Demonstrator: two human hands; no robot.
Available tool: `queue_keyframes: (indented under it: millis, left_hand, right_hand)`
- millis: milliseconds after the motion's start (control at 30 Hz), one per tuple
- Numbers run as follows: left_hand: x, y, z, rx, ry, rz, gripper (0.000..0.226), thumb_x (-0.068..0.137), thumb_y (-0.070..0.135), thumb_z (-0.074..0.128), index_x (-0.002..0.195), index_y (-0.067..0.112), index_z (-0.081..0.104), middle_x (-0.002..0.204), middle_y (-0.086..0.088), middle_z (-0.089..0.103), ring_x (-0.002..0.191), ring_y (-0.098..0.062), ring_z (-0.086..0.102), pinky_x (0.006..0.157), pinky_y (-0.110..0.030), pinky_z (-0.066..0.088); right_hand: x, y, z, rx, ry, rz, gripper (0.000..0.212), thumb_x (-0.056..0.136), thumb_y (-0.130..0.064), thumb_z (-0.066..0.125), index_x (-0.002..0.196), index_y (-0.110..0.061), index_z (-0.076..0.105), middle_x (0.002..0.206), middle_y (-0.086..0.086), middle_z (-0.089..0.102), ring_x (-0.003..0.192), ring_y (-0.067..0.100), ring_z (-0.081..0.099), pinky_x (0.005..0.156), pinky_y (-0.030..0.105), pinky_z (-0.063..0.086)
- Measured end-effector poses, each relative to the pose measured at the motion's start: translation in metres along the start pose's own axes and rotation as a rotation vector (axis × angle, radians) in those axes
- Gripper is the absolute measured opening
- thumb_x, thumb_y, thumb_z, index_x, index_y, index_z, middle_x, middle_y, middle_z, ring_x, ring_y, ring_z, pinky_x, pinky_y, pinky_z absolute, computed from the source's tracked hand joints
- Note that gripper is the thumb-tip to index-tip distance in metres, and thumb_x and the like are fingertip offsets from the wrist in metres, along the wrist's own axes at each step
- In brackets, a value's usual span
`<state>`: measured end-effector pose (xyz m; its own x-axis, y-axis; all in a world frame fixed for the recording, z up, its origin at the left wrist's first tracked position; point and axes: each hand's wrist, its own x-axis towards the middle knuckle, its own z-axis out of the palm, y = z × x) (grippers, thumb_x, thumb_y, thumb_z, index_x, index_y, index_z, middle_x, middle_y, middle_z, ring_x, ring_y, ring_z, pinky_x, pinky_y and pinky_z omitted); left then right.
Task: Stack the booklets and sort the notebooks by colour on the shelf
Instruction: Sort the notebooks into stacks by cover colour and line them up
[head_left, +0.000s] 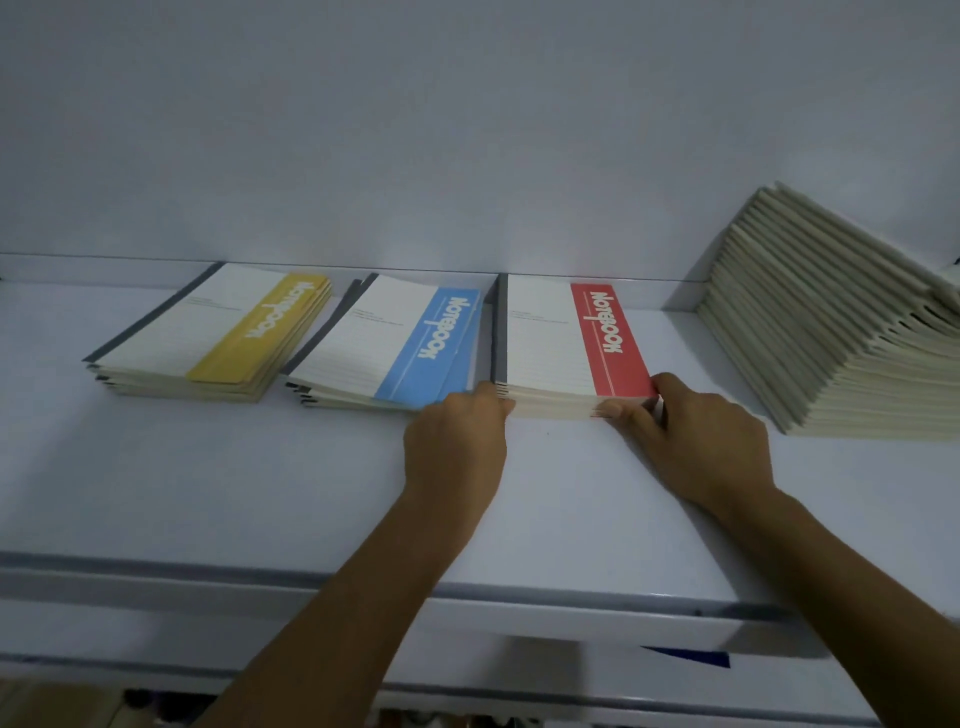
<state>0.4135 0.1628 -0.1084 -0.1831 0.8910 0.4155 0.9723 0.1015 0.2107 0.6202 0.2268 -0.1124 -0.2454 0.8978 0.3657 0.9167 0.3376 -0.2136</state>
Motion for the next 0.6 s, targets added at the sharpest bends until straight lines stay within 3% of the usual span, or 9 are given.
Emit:
queue_keyframes:
  millis: [167,333,533,600]
  left_hand:
    - [-0.0022,0.0022,-0.0014,0.040,-0.006,-0.011,0.038,0.102,0.038,0.031,0.124,0.015,0.050,0.093,-0.005,0.066,0.085,-0.021,0.064,0.070,-0.029,0.049]
    - [-0.0009,0.0000,-0.0003,0.073,-0.044,-0.027,0.033,0.102,0.035,0.033,0.111,0.017,0.059,0.091,-0.002,0.065,0.082,-0.017,0.063,0.061,-0.022,0.038]
    - [0.0031,-0.0033,-0.0005,0.027,-0.063,-0.058,0.040,0.102,0.039,0.030,0.107,0.015,0.061,0.088,-0.002,0.065,0.075,-0.016,0.059,0.062,-0.024,0.043]
    - [0.0034,-0.0045,-0.0014,-0.020,-0.068,-0.049,0.038,0.101,0.038,0.031,0.108,0.016,0.061,0.087,-0.001,0.065,0.073,-0.014,0.056,0.064,-0.024,0.046]
  right_hand:
    - [-0.0031,-0.0044,-0.0019,-0.024,0.012,0.009,0.080,0.070,-0.082,0.014,0.104,-0.019,0.051,0.077,-0.012,0.051,0.055,0.006,0.047,0.050,0.019,0.032]
    - [-0.0050,-0.0071,-0.0028,-0.079,-0.002,0.039,0.072,0.069,-0.083,0.016,0.096,-0.024,0.046,0.077,-0.012,0.050,0.058,0.008,0.047,0.051,0.020,0.030]
    - [-0.0027,-0.0047,-0.0042,-0.025,-0.015,0.056,0.073,0.070,-0.079,0.027,0.102,-0.020,0.056,0.086,-0.006,0.067,0.062,0.009,0.049,0.057,0.022,0.036]
    - [-0.0015,-0.0028,-0.0066,0.018,-0.034,0.058,0.071,0.070,-0.079,0.030,0.100,-0.022,0.058,0.076,-0.011,0.062,0.059,0.008,0.049,0.054,0.021,0.033]
